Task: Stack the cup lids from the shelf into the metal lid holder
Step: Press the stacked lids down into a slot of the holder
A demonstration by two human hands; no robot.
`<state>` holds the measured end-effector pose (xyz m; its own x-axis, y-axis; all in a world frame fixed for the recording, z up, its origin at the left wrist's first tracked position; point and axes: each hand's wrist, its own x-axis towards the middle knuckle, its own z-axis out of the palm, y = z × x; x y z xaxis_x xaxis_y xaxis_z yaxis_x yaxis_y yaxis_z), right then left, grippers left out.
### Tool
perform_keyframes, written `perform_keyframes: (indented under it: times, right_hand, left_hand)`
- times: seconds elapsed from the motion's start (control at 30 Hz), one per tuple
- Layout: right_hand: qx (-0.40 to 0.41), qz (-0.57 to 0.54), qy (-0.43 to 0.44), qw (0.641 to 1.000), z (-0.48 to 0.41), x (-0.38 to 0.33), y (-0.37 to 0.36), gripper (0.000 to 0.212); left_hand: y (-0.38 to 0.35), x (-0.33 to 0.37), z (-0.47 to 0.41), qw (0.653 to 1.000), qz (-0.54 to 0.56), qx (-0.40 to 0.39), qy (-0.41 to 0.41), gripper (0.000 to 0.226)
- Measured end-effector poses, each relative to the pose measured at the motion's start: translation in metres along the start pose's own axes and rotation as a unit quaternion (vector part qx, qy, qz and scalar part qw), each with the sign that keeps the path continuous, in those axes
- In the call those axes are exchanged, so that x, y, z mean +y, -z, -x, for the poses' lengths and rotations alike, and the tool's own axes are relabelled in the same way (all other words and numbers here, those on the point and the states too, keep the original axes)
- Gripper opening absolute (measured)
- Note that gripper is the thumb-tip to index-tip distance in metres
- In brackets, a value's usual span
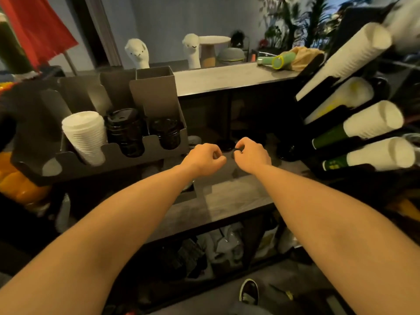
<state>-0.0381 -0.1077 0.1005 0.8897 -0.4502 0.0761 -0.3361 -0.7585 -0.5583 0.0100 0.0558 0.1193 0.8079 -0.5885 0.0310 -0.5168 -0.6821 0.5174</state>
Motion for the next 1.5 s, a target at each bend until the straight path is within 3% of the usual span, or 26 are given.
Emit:
perform_keyframes:
  times: [0.27,0.6,0.67,0.77,0.87,0.93,1.17,1.5]
  right_hand:
    - [-0.052,0.027,-0.06,0.996,-0.044,0.062,-0.004,0.033]
    - [-0.18,0.019,-0.098,0.979,-0.175,0.107,-0.055,0.067]
    - [-0.209,0.032,-0.099,0.972,-0.207,0.108,-0.074,0.065]
    - [-0.161,0.011,-0.113,0.98,-0.24,0.112,-0.1,0.054]
    - [-0.169,0.011,-0.072,0.983,-0.261,0.119,-0.111,0.055]
    - [-0.19,0.005,-0.088,0.978,-0.276,0.125,-0.117,0.061]
    - [-0.207,-0.028,-0.11,0.972,-0.302,0.127,-0.144,0.078]
    - [-0.199,0.015,-0.061,0.978,-0.29,0.136,-0.15,0.049]
  left_hand:
    - [-0.054,0.008,-0.068,0.996,0.032,-0.074,0.035,0.031]
    - [-0.11,-0.027,-0.202,0.973,0.07,-0.124,0.183,0.048]
    - [-0.123,-0.036,-0.229,0.969,0.068,-0.106,0.21,0.053]
    - [-0.137,-0.049,-0.255,0.964,0.084,-0.107,0.227,0.06]
    - [-0.15,-0.057,-0.275,0.952,0.104,-0.124,0.259,0.058]
    - [-0.159,-0.059,-0.286,0.941,0.118,-0.13,0.291,0.056]
    - [-0.172,-0.077,-0.296,0.913,0.146,-0.094,0.369,0.017]
    - [-0.172,-0.085,-0.295,0.898,0.163,-0.08,0.401,0.017]
